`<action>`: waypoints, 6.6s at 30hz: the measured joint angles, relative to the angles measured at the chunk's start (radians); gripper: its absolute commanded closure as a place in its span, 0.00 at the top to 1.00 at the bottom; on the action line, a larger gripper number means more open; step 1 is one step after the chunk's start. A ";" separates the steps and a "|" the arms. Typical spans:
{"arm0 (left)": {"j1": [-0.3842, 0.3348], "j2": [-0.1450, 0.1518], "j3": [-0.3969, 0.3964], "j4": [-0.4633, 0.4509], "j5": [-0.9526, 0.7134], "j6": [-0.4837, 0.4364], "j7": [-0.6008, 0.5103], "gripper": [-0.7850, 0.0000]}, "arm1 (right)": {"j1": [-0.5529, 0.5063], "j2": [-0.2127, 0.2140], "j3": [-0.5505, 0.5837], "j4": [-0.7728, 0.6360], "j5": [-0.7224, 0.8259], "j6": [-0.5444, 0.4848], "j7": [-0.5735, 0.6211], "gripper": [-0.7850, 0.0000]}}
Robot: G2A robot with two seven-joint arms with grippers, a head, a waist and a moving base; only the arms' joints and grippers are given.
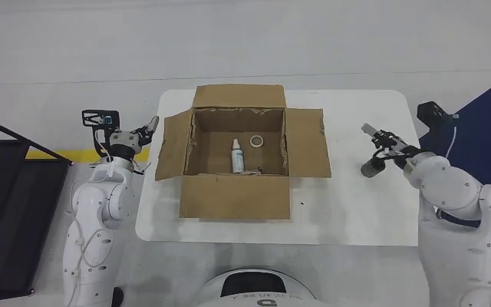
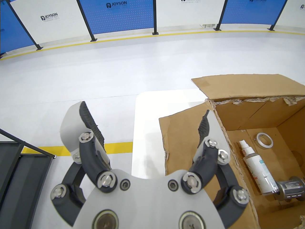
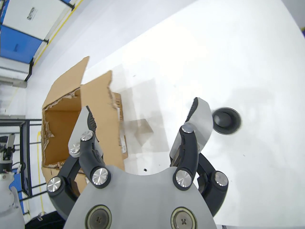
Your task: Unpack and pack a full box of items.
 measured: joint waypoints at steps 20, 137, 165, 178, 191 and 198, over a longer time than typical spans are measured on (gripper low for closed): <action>0.000 0.000 0.000 0.000 0.000 0.000 0.000 1.00 | 0.108 0.040 -0.034 0.272 -0.283 0.096 0.277 0.44; 0.000 0.000 0.000 0.000 0.000 0.000 0.000 1.00 | 0.267 -0.118 -0.506 -0.114 -0.216 0.039 0.037 1.00; 0.000 0.000 0.000 0.000 0.000 0.000 0.000 1.00 | 0.261 -0.085 -0.269 0.206 -0.086 -0.130 0.135 1.00; 0.000 0.000 0.000 0.000 0.000 0.000 0.000 1.00 | 0.448 -0.062 -0.163 0.608 0.385 -0.209 0.434 1.00; 0.000 0.000 0.000 0.000 0.000 0.000 0.000 1.00 | 0.534 -0.011 -0.173 0.848 0.878 -0.166 0.557 1.00; 0.000 0.000 0.000 0.000 0.000 0.000 0.000 1.00 | 0.536 0.005 -0.257 0.782 0.961 -0.190 0.557 1.00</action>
